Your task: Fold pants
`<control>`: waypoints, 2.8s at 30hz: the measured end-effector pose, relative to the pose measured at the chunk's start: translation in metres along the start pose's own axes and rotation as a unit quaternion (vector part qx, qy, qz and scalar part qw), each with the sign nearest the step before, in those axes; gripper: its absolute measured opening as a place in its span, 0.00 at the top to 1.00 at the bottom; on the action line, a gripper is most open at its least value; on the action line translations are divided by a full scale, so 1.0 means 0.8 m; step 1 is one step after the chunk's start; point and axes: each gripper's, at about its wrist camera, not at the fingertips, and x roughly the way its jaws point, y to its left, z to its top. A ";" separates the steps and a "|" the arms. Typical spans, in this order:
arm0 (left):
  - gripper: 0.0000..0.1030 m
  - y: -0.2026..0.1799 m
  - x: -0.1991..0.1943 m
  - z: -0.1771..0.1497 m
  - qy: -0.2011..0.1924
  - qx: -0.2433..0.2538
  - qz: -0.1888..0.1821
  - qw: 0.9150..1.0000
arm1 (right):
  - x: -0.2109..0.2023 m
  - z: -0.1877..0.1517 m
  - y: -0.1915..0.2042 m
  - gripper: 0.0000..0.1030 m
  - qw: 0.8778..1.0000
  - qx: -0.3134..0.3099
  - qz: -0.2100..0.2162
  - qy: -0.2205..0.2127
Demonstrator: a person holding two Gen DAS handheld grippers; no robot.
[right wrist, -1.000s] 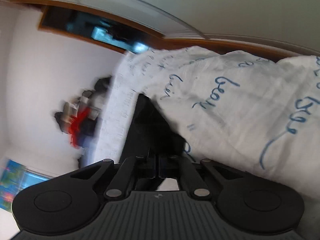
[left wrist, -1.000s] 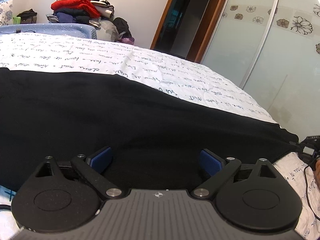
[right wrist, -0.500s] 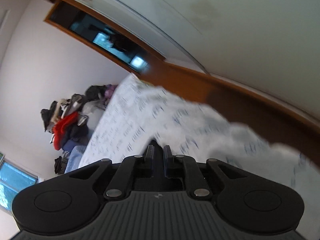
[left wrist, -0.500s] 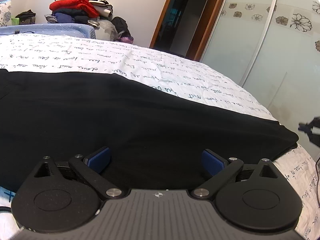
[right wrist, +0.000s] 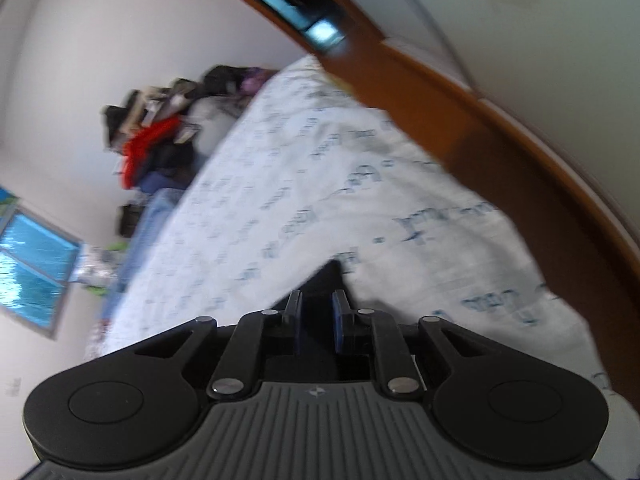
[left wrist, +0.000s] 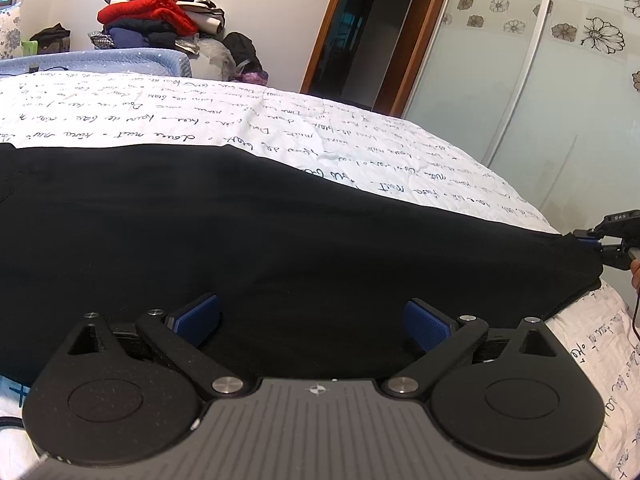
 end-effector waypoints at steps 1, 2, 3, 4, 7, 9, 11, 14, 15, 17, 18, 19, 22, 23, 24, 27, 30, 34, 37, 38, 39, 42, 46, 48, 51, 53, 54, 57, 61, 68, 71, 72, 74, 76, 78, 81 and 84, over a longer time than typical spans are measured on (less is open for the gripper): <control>0.01 -0.001 0.000 0.000 0.001 0.001 0.000 1.000 | -0.003 0.000 0.002 0.86 1.000 -0.005 0.000 0.002; 0.01 -0.001 0.001 0.000 0.001 0.003 0.001 1.000 | -0.003 0.002 0.003 0.86 1.000 -0.008 -0.004 0.003; 0.01 -0.001 0.001 0.000 0.002 0.003 0.001 1.000 | -0.004 0.002 0.003 0.86 1.000 -0.011 -0.006 0.005; 0.01 -0.002 0.001 0.000 0.002 0.004 0.002 1.000 | -0.004 0.003 0.002 0.85 1.000 -0.011 -0.003 0.009; 0.01 -0.003 0.002 -0.001 0.003 0.006 0.004 1.000 | 0.002 0.006 0.002 0.52 1.000 -0.015 0.002 0.025; 0.01 -0.004 0.002 0.000 0.003 0.008 0.006 1.000 | 0.009 0.006 0.006 0.30 0.999 -0.028 0.008 0.032; 0.01 -0.005 0.002 -0.001 0.004 0.010 0.007 1.000 | 0.014 0.005 0.012 0.37 0.999 -0.037 0.002 0.030; 0.01 -0.006 0.003 0.000 0.005 0.011 0.008 1.000 | 0.016 0.002 0.026 0.89 0.997 -0.074 -0.009 0.035; 0.01 -0.006 0.003 0.000 0.005 0.011 0.008 1.000 | 0.015 -0.001 0.032 0.89 0.996 -0.087 -0.006 0.036; 0.01 -0.006 0.003 0.000 0.005 0.011 0.008 1.000 | 0.012 -0.006 0.044 0.89 0.993 -0.113 -0.011 0.040; 0.01 -0.006 0.003 0.000 0.005 0.011 0.008 1.000 | 0.012 -0.007 0.049 0.89 0.991 -0.124 -0.020 0.040; 0.01 -0.006 0.003 0.000 0.004 0.011 0.008 1.000 | 0.011 -0.008 0.053 0.89 0.990 -0.135 -0.037 0.036; 0.01 -0.005 0.002 -0.001 0.004 0.010 0.007 1.000 | 0.008 -0.008 0.055 0.89 0.988 -0.142 -0.057 0.032; 0.01 -0.005 0.002 -0.001 0.003 0.010 0.007 1.000 | 0.004 -0.010 0.058 0.88 0.987 -0.147 -0.054 0.030; 0.01 -0.005 0.002 -0.001 0.003 0.010 0.007 1.000 | 0.000 -0.012 0.060 0.87 0.987 -0.152 -0.050 0.026; 0.01 -0.005 0.002 -0.001 0.003 0.010 0.007 1.000 | -0.014 -0.017 0.064 0.87 0.987 -0.156 -0.040 0.012; 0.01 -0.005 0.002 -0.001 0.003 0.010 0.007 1.000 | -0.022 -0.018 0.060 0.87 0.988 -0.152 -0.029 0.010; 0.01 -0.005 0.002 -0.001 0.003 0.010 0.007 1.000 | -0.020 -0.019 0.053 0.86 0.988 -0.148 -0.037 0.011; 0.01 -0.005 0.003 -0.001 0.004 0.011 0.008 1.000 | -0.018 -0.021 0.054 0.85 0.986 -0.157 -0.053 0.009; 0.01 -0.005 0.003 -0.001 0.004 0.011 0.008 1.000 | -0.019 -0.022 0.054 0.85 0.986 -0.158 -0.047 0.009; 0.01 -0.005 0.003 -0.001 0.005 0.012 0.008 1.000 | -0.019 -0.022 0.053 0.85 0.987 -0.155 -0.034 0.012; 0.01 -0.005 0.003 -0.001 0.005 0.013 0.009 1.000 | -0.020 -0.024 0.055 0.85 0.986 -0.162 -0.034 0.012; 0.01 -0.005 0.004 -0.001 0.006 0.014 0.009 1.000 | -0.005 -0.021 0.050 0.85 0.986 -0.157 -0.036 0.038; 0.01 -0.005 0.003 -0.001 0.006 0.015 0.010 1.000 | 0.009 -0.020 0.045 0.85 0.986 -0.153 -0.043 0.051; 0.01 -0.005 0.003 -0.002 0.006 0.016 0.011 1.000 | 0.016 -0.019 0.042 0.91 0.987 -0.146 -0.045 0.051; 0.01 -0.005 0.003 -0.001 0.006 0.017 0.012 1.000 | 0.000 -0.021 0.047 0.92 0.990 -0.141 -0.003 0.024; 0.01 -0.005 0.003 -0.001 0.006 0.017 0.012 1.000 | -0.011 -0.021 0.049 0.92 0.991 -0.134 0.022 0.009; 0.01 -0.006 0.003 -0.001 0.006 0.019 0.013 1.000 | -0.042 -0.018 0.053 0.92 0.989 -0.106 0.094 -0.038; 0.01 -0.009 0.003 -0.001 0.008 0.023 0.016 1.000 | -0.029 -0.004 0.046 0.92 0.994 -0.087 0.054 -0.039; 0.01 -0.010 0.003 -0.002 0.008 0.028 0.020 0.999 | 0.038 0.007 0.017 0.92 0.999 -0.051 -0.009 0.005; 0.01 -0.010 0.003 -0.001 0.009 0.027 0.020 0.999 | 0.044 0.010 -0.003 0.89 1.000 -0.025 0.001 0.015; 0.01 -0.010 0.003 -0.001 0.009 0.027 0.020 0.999 | 0.038 0.012 -0.008 0.82 1.000 -0.004 0.016 0.007; 0.01 -0.010 0.003 -0.001 0.008 0.027 0.020 0.999 | 0.021 0.013 -0.019 0.69 0.998 0.045 0.042 -0.003; 0.01 -0.010 0.002 -0.001 0.007 0.027 0.020 0.999 | -0.010 0.010 -0.026 0.46 0.996 0.057 0.052 -0.048; 0.01 -0.013 0.000 -0.001 0.005 0.028 0.027 0.999 | -0.048 -0.003 -0.024 0.34 0.993 0.053 0.047 -0.091; 0.06 -0.034 -0.010 0.007 -0.009 0.046 0.066 0.997 | -0.083 -0.032 -0.007 0.34 0.993 0.026 0.050 -0.101; 0.04 -0.073 -0.009 0.031 -0.020 0.072 0.000 0.997 | -0.073 -0.057 0.020 0.34 0.993 0.018 0.095 -0.062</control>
